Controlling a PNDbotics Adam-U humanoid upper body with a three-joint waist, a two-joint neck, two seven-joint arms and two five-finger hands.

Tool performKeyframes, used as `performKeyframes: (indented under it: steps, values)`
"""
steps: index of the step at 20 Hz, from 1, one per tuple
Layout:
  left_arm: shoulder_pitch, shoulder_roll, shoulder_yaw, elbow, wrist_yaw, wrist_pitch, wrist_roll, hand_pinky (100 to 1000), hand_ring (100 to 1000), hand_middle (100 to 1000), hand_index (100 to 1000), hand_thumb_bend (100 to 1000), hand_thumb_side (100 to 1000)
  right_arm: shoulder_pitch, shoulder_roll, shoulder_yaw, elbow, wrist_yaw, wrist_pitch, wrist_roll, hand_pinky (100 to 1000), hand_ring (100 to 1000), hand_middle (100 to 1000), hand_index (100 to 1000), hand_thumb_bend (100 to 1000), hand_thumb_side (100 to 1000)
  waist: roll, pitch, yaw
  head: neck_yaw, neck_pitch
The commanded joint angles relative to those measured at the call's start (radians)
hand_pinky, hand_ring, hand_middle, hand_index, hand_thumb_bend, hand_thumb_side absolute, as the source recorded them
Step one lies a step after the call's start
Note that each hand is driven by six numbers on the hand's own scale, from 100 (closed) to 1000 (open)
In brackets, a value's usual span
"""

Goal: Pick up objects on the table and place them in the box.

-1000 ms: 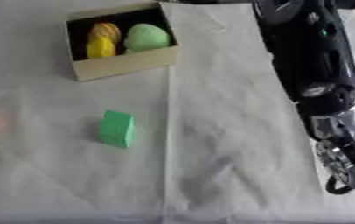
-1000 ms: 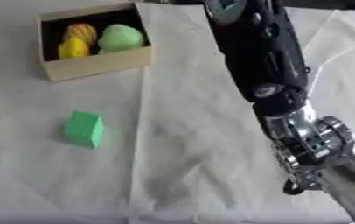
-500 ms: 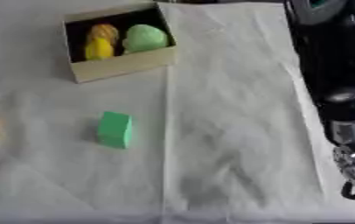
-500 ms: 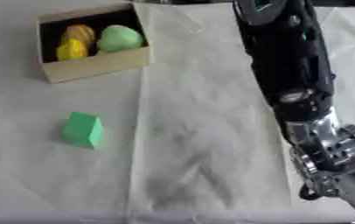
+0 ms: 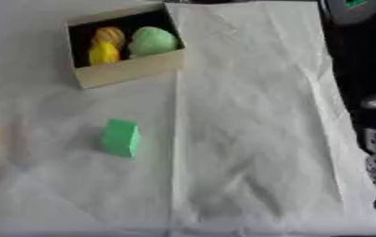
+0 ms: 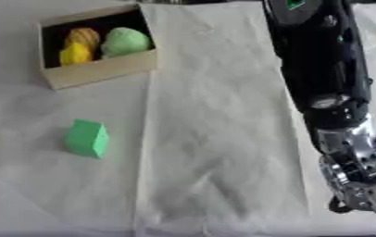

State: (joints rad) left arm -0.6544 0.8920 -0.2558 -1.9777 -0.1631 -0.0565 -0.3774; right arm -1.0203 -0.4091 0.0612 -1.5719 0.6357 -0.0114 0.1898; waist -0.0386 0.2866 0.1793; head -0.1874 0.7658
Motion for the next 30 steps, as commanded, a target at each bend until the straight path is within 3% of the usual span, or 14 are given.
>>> performKeyframes:
  steps: [1,9,17,24,28,30]
  values:
    - [-0.029,0.058,-0.029,0.011,-0.022,-0.024,-0.106,900,922,852,924,103,216,-0.016,0.000,-0.013,-0.025,0.007,0.002,0.002,711,829,755,933,100,264,0.018,-0.035,-0.001,0.002,0.004]
    - [-0.107,0.033,-0.136,0.083,-0.012,-0.041,-0.316,932,948,879,930,152,273,-0.013,0.021,-0.011,-0.023,0.011,0.004,0.005,710,825,753,927,100,292,0.021,-0.038,-0.003,0.010,0.004]
    - [-0.180,-0.023,-0.200,0.040,-0.013,0.090,-0.320,935,949,877,927,125,310,0.003,0.037,-0.011,-0.018,0.005,0.004,0.006,706,820,749,926,100,358,0.029,-0.039,0.002,0.010,0.004]
    - [-0.239,-0.114,-0.266,0.072,-0.059,0.187,-0.361,953,955,861,905,315,617,0.013,0.045,-0.008,-0.018,-0.003,0.000,0.007,705,814,743,920,100,385,0.033,-0.041,0.004,0.010,0.004]
    - [-0.250,-0.162,-0.310,0.122,-0.110,0.209,-0.389,955,955,860,892,369,685,0.015,0.050,-0.007,-0.023,-0.007,-0.002,0.007,704,811,740,918,100,400,0.034,-0.041,0.002,0.014,0.004]
    - [-0.251,-0.181,-0.326,0.145,-0.125,0.209,-0.411,958,958,851,891,368,677,0.016,0.052,-0.007,-0.025,-0.008,-0.002,0.006,703,810,740,918,100,405,0.034,-0.040,0.001,0.015,0.004]
